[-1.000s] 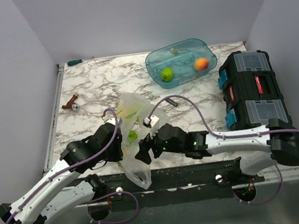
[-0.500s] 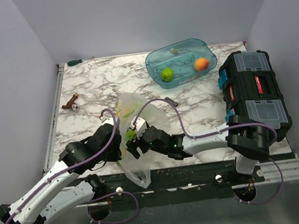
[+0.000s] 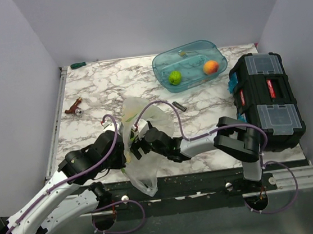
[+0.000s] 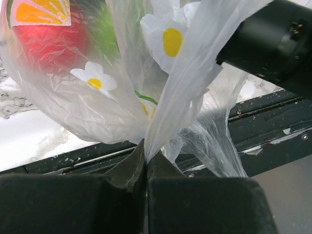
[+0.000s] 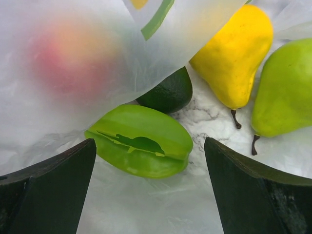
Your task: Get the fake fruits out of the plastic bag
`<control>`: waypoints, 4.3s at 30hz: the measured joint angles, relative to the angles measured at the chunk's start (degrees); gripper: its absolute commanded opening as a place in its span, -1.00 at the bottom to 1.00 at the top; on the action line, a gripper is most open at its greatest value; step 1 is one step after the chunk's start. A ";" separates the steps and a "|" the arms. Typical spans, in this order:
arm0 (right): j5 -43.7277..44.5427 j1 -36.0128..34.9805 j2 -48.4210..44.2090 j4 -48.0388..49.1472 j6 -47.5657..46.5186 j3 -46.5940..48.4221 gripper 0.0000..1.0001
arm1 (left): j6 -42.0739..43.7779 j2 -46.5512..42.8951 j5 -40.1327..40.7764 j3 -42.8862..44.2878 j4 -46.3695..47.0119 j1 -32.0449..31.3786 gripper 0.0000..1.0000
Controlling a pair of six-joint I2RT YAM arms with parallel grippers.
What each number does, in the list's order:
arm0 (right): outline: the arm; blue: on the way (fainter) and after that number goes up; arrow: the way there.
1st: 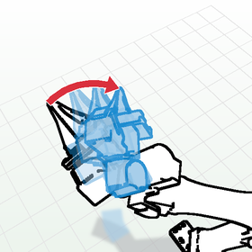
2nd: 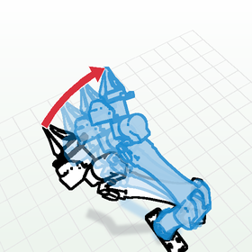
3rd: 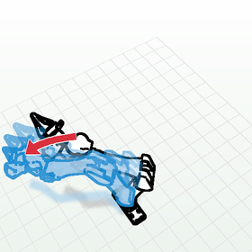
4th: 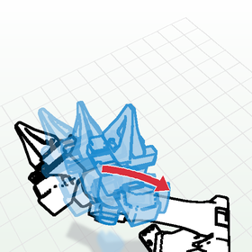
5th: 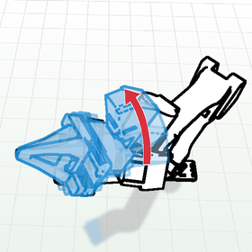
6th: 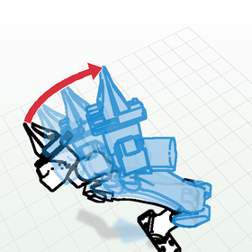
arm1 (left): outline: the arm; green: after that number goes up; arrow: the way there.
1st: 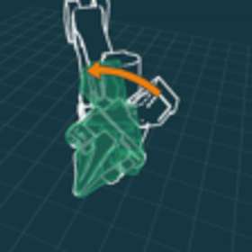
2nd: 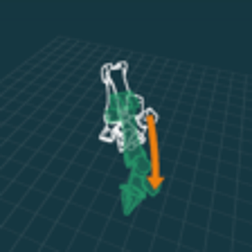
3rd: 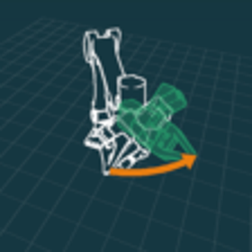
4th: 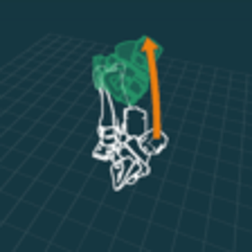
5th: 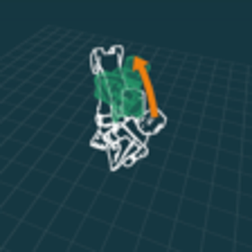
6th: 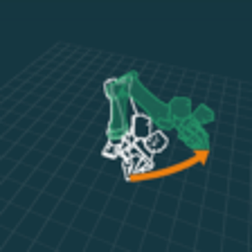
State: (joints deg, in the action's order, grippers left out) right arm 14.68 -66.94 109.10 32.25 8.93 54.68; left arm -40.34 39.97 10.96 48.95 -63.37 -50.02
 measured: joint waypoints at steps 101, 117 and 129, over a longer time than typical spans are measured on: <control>10.19 38.12 -25.57 -34.03 18.27 7.26 -0.99 | -0.24 -2.99 1.51 -0.02 0.76 -0.70 -1.00; 9.27 44.24 17.11 -51.98 15.78 50.27 -0.99 | -0.28 -3.82 1.57 -0.02 0.70 -0.74 -1.00; 8.66 44.24 25.33 -56.17 13.16 57.33 -0.16 | -0.48 -4.55 2.10 0.00 0.70 -0.74 -1.00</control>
State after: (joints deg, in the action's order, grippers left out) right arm 23.33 -22.70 134.43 -23.92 22.09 112.01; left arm -40.82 35.42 13.06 48.95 -62.67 -50.76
